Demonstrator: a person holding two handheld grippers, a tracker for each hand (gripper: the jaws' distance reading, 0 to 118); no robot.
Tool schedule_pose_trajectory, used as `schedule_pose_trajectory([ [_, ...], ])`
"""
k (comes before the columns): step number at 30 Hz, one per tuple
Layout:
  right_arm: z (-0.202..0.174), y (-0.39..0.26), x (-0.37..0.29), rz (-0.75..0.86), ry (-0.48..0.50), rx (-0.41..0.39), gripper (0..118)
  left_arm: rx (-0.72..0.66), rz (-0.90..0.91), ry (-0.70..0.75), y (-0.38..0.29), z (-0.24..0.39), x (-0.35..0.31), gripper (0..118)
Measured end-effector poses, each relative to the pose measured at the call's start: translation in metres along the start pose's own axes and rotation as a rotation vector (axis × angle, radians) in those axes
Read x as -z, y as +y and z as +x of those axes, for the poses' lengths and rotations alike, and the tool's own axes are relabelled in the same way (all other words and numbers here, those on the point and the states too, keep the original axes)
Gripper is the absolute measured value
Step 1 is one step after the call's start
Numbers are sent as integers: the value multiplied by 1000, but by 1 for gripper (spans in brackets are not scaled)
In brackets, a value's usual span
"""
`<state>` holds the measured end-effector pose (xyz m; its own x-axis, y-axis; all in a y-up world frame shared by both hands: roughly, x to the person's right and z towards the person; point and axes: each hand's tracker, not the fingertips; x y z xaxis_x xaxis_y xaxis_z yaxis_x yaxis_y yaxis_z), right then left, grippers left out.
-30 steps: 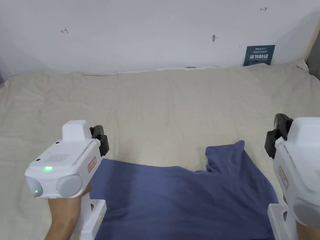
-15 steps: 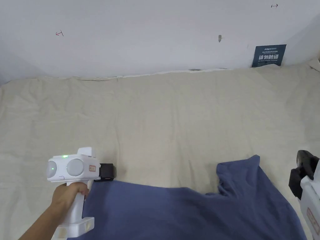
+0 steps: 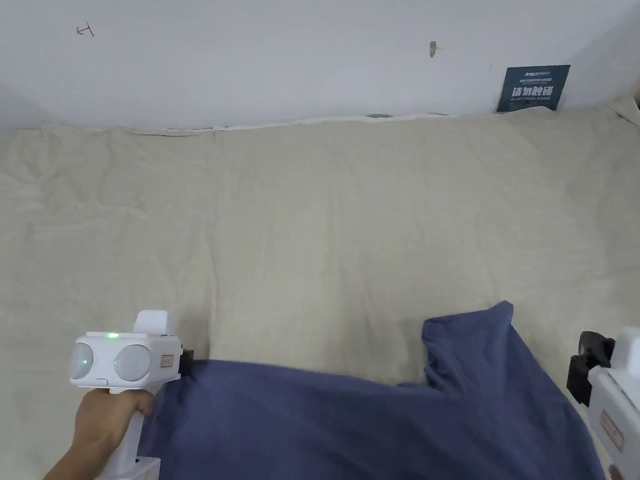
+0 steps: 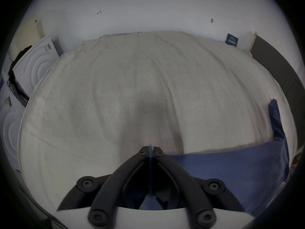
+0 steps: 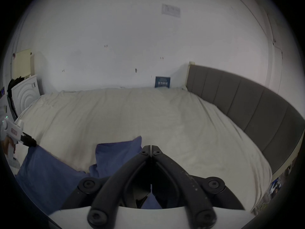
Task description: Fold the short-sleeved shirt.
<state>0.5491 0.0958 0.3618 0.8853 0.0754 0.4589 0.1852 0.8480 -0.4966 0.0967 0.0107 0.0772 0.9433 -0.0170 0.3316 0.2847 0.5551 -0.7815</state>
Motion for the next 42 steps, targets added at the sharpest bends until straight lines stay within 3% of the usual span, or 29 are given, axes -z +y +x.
schedule_pose_trajectory([
  [2,7,-1,24,-99,11,32,23,-4,38,41,-1,5,-13,3],
  [4,13,-6,47,-170,12,66,62,-19,114,22,-2,2,-19,3],
  [5,15,-9,58,-210,16,79,73,-29,133,12,-2,3,-26,3],
  [7,17,-16,82,-294,25,64,93,-55,183,-28,-5,4,-45,3],
  [9,16,-25,100,-367,14,68,98,-65,203,-47,-7,12,-73,3],
  [11,18,-37,121,-434,34,65,95,-71,220,-61,-12,13,-85,3],
  [12,15,-42,127,-471,35,49,87,-73,221,-66,-12,5,-77,3],
  [13,13,-47,131,-501,41,31,65,-74,220,-71,-13,2,-77,3],
  [14,10,-54,133,-517,50,2,55,-74,226,-73,-15,2,-80,3],
  [15,7,-58,133,-521,61,-18,52,-73,229,-71,-17,1,-83,3],
  [16,4,-57,128,-466,46,-25,35,-74,227,-69,-18,5,-94,3],
  [17,2,-53,125,-461,44,-36,8,-81,225,-68,-20,4,-97,3],
  [19,-13,-42,97,-466,103,-38,6,-96,229,-61,-22,1,-101,3],
  [20,-19,-36,88,-446,46,-79,6,-105,232,-54,-22,3,-109,3],
  [22,-14,-31,87,-363,34,-160,6,-130,251,-45,-21,-1,-119,3],
  [29,-20,69,17,10,50,-214,6,-201,405,-35,20,-19,-174,3],
  [36,-47,221,-46,352,74,-242,6,-170,653,42,122,-38,-252,3],
  [42,-56,317,-58,530,73,-188,6,-153,799,135,200,-49,-306,3],
])
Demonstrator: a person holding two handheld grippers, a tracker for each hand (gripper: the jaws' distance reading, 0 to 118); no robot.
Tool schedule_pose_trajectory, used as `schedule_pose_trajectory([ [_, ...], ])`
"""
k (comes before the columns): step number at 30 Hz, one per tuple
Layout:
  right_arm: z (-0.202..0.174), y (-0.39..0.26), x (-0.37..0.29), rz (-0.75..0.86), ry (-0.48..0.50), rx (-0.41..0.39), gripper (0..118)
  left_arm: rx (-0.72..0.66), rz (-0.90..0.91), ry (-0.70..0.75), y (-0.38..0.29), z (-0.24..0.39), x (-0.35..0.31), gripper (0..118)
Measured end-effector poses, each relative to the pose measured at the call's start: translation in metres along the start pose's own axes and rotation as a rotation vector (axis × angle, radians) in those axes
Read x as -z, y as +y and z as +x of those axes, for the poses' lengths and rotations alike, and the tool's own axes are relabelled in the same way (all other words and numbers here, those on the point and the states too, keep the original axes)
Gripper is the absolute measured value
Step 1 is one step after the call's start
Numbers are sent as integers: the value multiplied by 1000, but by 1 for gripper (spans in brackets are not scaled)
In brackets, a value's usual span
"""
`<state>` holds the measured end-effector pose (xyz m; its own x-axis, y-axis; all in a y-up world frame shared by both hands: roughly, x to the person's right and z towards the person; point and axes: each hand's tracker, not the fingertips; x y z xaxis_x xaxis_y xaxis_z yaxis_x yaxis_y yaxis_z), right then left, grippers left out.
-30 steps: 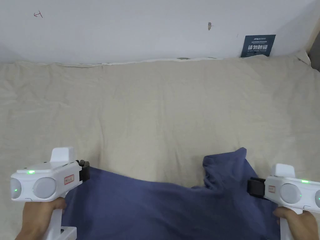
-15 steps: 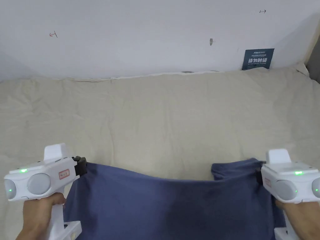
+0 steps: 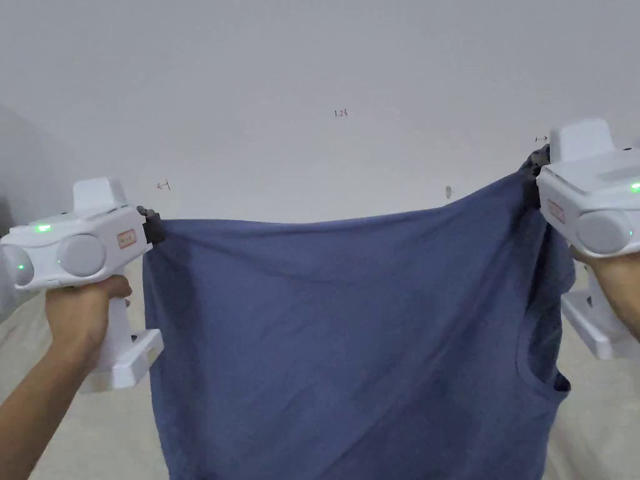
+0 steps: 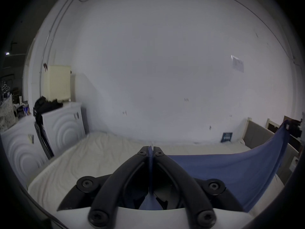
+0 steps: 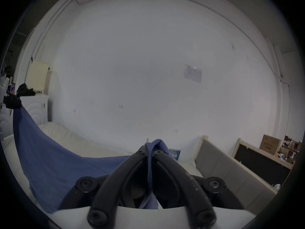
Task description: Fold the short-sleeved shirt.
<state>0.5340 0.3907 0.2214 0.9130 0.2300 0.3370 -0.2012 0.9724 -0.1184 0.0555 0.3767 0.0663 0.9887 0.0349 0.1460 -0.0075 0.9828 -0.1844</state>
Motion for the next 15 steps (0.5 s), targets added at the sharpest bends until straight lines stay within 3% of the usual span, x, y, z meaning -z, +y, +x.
schedule_pose_trajectory([
  [8,9,37,35,77,-7,62,6,-43,90,45,49,-1,39,3],
  [15,-7,-15,72,33,2,26,6,-8,29,73,-3,12,84,3],
])
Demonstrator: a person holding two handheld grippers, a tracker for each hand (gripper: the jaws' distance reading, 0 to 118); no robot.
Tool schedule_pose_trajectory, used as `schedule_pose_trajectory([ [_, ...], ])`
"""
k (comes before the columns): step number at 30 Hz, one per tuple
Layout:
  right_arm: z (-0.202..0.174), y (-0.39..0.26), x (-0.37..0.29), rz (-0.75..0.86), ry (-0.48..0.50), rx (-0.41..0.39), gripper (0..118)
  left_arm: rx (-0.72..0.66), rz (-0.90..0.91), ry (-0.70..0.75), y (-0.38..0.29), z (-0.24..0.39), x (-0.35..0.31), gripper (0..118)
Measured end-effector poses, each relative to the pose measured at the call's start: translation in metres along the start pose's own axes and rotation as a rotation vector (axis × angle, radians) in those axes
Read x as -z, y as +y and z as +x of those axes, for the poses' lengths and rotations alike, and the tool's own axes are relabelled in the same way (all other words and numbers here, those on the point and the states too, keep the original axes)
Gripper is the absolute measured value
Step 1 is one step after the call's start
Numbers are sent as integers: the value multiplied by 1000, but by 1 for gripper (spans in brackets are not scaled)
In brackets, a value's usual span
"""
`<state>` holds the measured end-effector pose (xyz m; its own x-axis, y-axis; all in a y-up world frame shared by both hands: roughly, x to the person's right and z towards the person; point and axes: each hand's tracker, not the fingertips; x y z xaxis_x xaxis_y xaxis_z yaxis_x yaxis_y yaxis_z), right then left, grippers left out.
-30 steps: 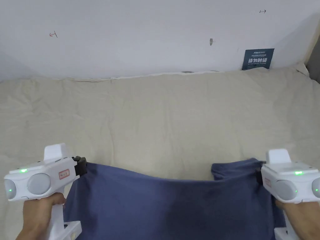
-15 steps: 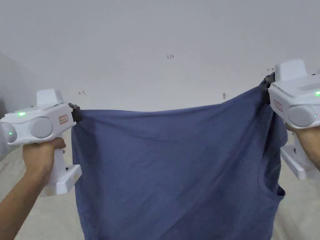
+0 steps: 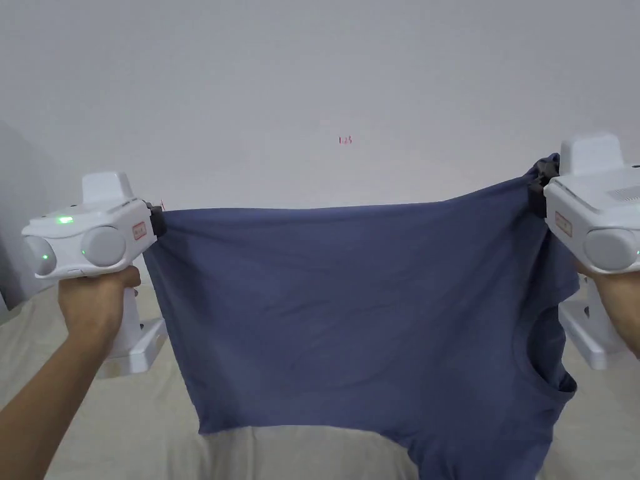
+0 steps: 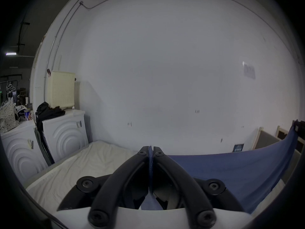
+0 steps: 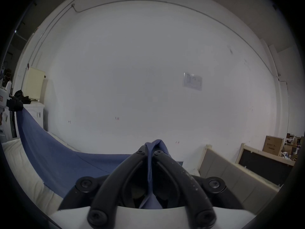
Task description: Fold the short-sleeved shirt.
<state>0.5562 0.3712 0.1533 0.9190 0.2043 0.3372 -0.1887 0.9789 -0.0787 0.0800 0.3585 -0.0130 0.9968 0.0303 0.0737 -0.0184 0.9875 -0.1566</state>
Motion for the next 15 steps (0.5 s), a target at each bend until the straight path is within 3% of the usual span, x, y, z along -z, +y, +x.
schedule_pose_trajectory([
  [6,-13,-100,18,-204,48,33,6,0,-197,-5,-114,-11,44,3],
  [15,-22,-250,-37,-483,96,128,6,-4,-477,-14,-276,-27,-15,3],
])
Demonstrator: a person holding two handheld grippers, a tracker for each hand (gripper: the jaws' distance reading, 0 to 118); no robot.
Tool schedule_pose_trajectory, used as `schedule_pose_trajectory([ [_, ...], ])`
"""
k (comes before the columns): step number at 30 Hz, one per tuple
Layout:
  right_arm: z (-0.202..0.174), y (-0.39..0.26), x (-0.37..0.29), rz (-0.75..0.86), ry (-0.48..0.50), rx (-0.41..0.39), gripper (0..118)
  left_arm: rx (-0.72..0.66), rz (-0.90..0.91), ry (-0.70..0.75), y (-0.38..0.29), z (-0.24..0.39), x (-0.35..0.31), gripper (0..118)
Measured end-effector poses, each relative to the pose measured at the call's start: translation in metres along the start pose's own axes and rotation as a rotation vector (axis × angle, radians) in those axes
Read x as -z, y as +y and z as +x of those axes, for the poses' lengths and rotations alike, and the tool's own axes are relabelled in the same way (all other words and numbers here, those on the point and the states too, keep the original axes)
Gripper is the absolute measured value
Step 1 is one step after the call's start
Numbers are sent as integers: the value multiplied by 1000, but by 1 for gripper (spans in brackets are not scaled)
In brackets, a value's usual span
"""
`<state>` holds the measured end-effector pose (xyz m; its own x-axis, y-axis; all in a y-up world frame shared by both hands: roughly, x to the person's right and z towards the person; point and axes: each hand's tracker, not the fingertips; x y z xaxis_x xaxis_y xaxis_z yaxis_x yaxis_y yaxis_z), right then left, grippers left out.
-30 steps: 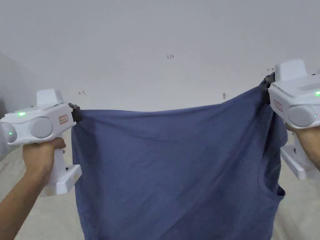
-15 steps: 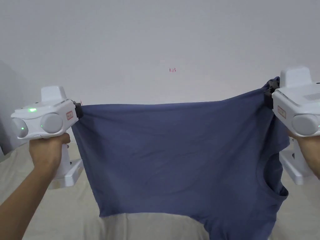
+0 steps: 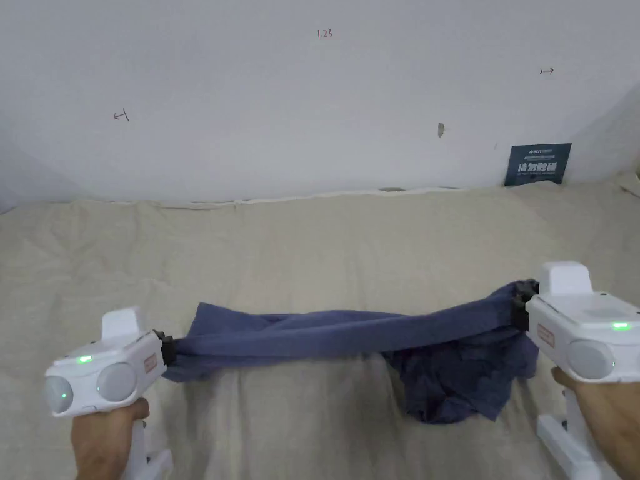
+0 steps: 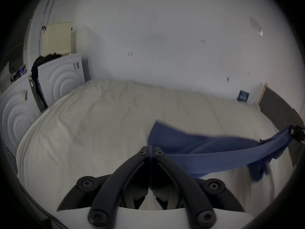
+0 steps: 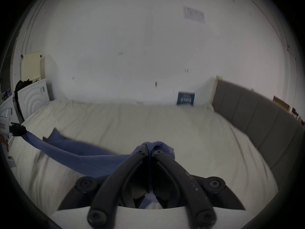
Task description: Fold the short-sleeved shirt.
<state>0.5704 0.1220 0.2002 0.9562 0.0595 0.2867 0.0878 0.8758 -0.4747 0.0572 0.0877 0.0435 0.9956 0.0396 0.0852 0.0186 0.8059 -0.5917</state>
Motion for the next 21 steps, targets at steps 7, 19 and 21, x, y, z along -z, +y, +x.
schedule_pose_trajectory([
  [7,5,-110,-63,-131,42,54,6,-16,-139,4,-104,-20,-53,3],
  [19,23,-223,-191,-285,52,134,6,6,-226,5,-215,-62,-164,3],
  [21,25,-236,-205,-313,54,151,6,19,-240,7,-224,-65,-179,3],
])
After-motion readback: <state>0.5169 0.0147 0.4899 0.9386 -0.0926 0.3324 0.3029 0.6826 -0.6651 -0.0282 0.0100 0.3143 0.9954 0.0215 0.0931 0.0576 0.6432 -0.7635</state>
